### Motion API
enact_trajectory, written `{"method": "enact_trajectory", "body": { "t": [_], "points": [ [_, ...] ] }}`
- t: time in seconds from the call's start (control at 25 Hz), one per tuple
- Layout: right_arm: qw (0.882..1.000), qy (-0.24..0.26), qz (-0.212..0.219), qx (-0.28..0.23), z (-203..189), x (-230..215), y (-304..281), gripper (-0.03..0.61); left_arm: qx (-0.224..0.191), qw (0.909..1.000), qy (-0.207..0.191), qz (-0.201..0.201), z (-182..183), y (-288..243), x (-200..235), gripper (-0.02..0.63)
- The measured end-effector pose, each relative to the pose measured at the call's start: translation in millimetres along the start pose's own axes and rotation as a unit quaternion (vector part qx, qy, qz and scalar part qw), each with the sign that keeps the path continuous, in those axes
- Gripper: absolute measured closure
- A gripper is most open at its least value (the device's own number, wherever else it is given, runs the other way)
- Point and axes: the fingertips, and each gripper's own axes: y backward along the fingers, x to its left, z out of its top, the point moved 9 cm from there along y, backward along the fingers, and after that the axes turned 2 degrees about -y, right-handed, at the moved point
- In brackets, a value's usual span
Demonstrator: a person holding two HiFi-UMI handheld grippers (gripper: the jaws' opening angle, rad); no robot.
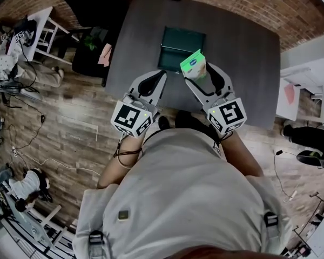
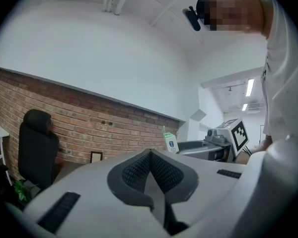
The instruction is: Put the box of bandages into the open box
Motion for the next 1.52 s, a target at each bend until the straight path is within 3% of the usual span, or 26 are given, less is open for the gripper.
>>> {"method": "enact_trajectory", "body": {
  "t": [0.64,1.08,1.28,1.52],
  "points": [
    [0.989,0.029,0.071,0.128,-65,-90,-94,0.278,0.08,0.9953,0.041,0.037,-57,-78,66,0.598],
    [0.967,0.049,0.11,0.224,-144,-119,-133,0.278,0.128,0.9892,0.061,0.037,-109,-120,86,0.598],
    [0.952,0.085,0.133,0.263,-180,-123,-148,0.276,0.151,0.9852,0.07,0.042,-136,-131,96,0.598],
    [0.933,0.09,0.154,0.313,-230,-130,-171,0.278,0.173,0.9808,0.079,0.043,-172,-139,106,0.598]
  ]
}}
